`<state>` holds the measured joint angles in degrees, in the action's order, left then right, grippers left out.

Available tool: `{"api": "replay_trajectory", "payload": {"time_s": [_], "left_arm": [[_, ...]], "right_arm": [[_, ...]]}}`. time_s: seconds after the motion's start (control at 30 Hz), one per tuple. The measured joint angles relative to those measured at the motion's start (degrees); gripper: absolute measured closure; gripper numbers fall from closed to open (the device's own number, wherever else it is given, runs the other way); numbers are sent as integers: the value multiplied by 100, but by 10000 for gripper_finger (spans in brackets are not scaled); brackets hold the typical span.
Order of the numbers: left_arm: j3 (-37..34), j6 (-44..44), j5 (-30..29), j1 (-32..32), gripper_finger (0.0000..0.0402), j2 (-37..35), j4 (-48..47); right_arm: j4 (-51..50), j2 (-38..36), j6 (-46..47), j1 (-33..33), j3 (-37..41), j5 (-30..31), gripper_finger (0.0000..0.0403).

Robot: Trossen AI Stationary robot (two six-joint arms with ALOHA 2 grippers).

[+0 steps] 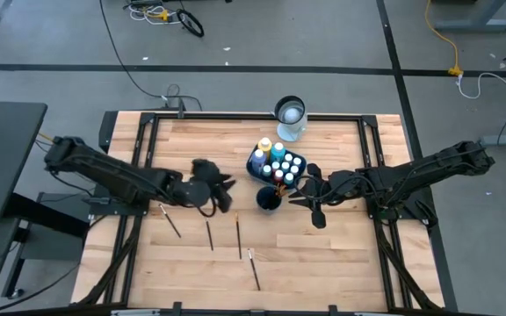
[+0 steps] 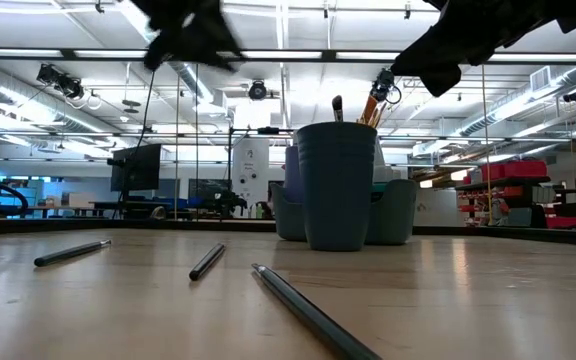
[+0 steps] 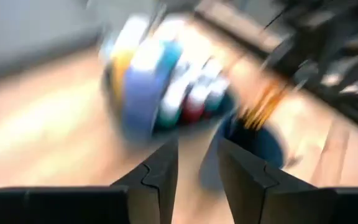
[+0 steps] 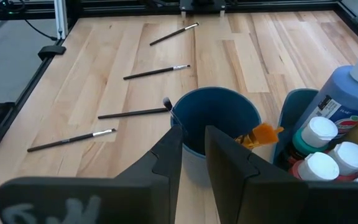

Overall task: Pick & Place Paint Supplies
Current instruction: Put the silver paint brush into the blue cup

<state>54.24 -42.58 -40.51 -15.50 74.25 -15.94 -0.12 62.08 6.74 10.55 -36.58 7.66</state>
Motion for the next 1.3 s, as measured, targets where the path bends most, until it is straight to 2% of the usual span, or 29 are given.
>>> {"api": "replay_trajectory", "payload": {"time_s": [0.1, 0.17, 0.3, 0.43, 0.5, 0.63, 0.77, 1.03, 1.13, 1.3], "left_arm": [[0, -1745, 765, 68, 284, -194, -1642], [-2, -2579, 1351, 102, 288, -206, -2621], [-7, -4002, 2186, 108, 299, -169, -4307], [-13, -4794, 2931, 93, 308, -123, -5265], [-13, -5059, 3163, 47, 311, -47, -5421], [-13, -5157, 3251, -151, 315, 120, -5334], [-13, -5883, 3302, -400, 315, 504, -5364], [-13, -7240, 4089, -701, 315, 1361, -5316], [-13, -7283, 4446, -702, 315, 1579, -5368], [-238, -7711, 4246, -704, 315, 1647, -5255]], "right_arm": [[4, 0, 0, 0, 0, 0, 331], [5, 0, 0, 0, 0, 0, 331], [3, 0, 0, 0, 0, 0, 331], [7, 0, 0, 0, 0, 0, 331], [12, 0, 0, 0, 0, 0, 331], [-1, 0, 0, 0, 0, 0, 331], [-2, 0, 0, 0, 0, 0, 331], [0, 0, 0, 0, 0, 0, 331], [-2, 0, 0, 0, 0, 0, 331], [-2, 0, 0, 0, 0, 0, 331]]}}
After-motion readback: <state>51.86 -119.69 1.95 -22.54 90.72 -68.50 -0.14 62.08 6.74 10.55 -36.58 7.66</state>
